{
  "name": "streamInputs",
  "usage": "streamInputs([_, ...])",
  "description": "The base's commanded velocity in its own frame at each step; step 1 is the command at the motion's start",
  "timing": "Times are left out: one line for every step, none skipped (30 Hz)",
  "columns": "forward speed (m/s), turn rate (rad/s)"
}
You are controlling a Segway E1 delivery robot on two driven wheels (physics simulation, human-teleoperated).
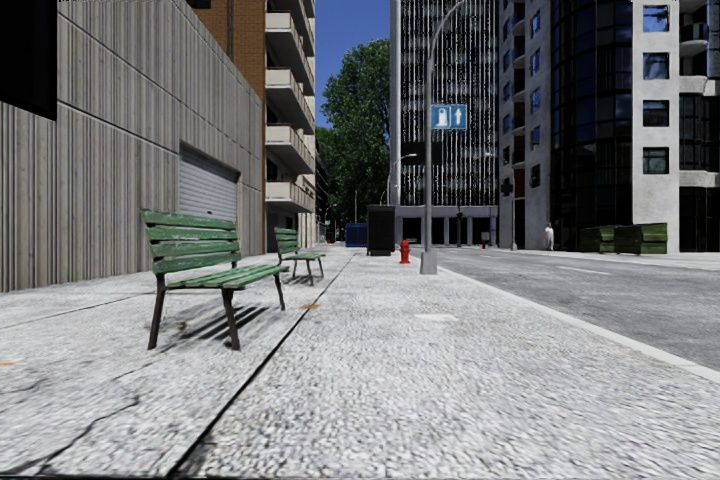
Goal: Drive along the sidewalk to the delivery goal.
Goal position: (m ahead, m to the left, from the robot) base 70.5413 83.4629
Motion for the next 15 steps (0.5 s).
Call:
streamInputs([2.0,0.0])
streamInputs([2.0,0.0])
streamInputs([2.0,0.0])
streamInputs([2.0,0.0])
streamInputs([2.0,0.0])
streamInputs([2.0,0.0])
streamInputs([2.0,0.0])
streamInputs([2.0,0.0])
streamInputs([2.0,0.0])
streamInputs([2.0,0.0])
streamInputs([2.0,0.0])
streamInputs([2.0,0.0])
streamInputs([2.0,0.0])
streamInputs([2.0,0.0])
streamInputs([2.0,0.0])
